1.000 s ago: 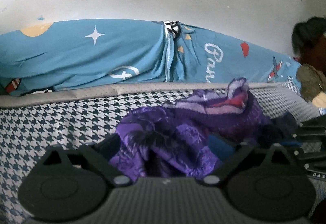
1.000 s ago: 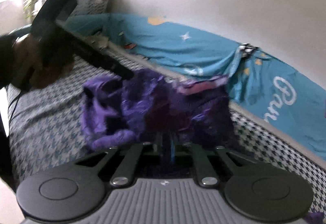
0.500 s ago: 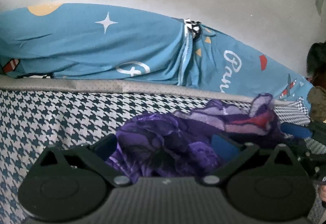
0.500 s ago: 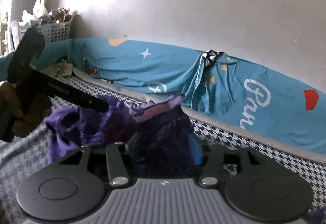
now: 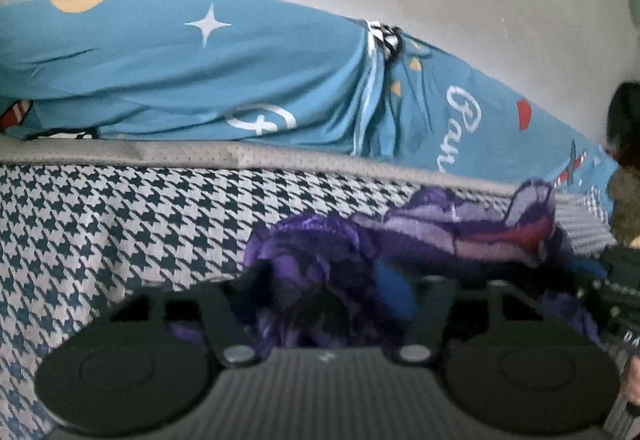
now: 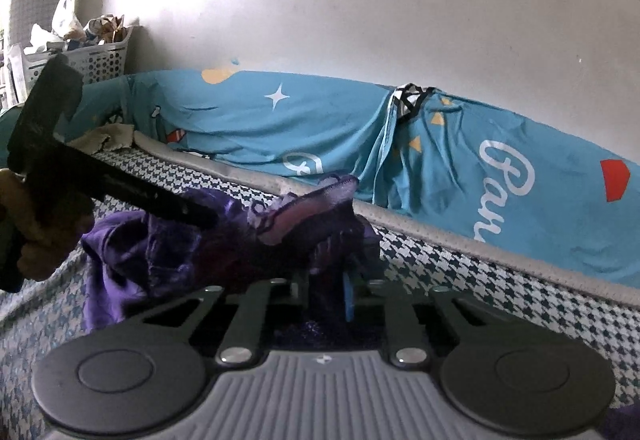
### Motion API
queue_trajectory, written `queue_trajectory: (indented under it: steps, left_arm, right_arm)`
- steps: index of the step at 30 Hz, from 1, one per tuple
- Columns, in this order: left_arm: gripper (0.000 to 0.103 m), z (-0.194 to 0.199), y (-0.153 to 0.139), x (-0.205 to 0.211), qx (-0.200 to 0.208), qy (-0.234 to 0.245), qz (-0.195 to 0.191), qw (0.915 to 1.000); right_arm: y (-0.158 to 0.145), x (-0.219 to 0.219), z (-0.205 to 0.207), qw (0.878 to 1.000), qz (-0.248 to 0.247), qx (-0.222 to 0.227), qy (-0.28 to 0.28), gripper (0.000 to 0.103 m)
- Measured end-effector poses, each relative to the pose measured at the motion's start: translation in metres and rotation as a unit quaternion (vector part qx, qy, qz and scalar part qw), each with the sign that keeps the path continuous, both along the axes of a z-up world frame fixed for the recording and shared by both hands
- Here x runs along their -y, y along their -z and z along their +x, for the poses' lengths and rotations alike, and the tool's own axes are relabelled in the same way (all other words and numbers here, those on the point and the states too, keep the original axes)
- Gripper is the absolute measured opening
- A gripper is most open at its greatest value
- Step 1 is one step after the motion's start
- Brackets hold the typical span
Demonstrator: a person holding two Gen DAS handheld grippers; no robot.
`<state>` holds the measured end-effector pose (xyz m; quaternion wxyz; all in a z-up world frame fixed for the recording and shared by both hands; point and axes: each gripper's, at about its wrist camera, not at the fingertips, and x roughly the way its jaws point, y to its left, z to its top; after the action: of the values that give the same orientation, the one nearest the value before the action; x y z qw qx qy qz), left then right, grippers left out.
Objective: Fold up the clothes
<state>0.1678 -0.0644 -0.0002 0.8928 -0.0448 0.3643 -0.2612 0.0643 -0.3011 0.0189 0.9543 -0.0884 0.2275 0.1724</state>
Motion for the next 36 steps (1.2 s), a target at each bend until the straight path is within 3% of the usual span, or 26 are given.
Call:
queue_trajectory:
  steps: [3, 9, 13, 16, 21, 29, 36]
  left_arm:
    - [0.027, -0.009, -0.004, 0.005, 0.015, 0.006, 0.012, 0.9998]
    - [0.014, -0.027, -0.021, 0.015, 0.068, -0.007, 0.026, 0.9973]
    - [0.013, -0.036, -0.037, 0.019, 0.118, -0.035, 0.041, 0.9916]
    - [0.012, -0.042, -0.048, 0.025, 0.155, -0.054, 0.055, 0.9849]
    - [0.012, -0.039, -0.06, 0.031, 0.191, -0.081, 0.071, 0.9756]
    - [0.012, -0.023, -0.054, 0.032, 0.178, -0.093, 0.058, 0.9779]
    - [0.012, -0.008, -0.061, 0.038, 0.204, -0.109, 0.057, 0.9712]
  right_arm:
    - [-0.005, 0.002, -0.003, 1.0, 0.0, 0.01, 0.007, 0.014]
    - [-0.019, 0.006, -0.005, 0.999, 0.009, 0.037, 0.033, 0.013]
    - [-0.03, 0.009, -0.005, 0.997, 0.016, 0.057, 0.049, 0.011]
    - [-0.037, 0.01, -0.003, 0.995, 0.018, 0.074, 0.061, 0.004]
    - [-0.047, 0.014, 0.009, 0.992, 0.033, 0.089, 0.079, 0.004]
    - [-0.052, 0.025, 0.034, 0.989, 0.071, 0.081, 0.098, 0.004]
    - [-0.072, 0.033, 0.058, 0.98, 0.119, 0.104, 0.121, 0.004]
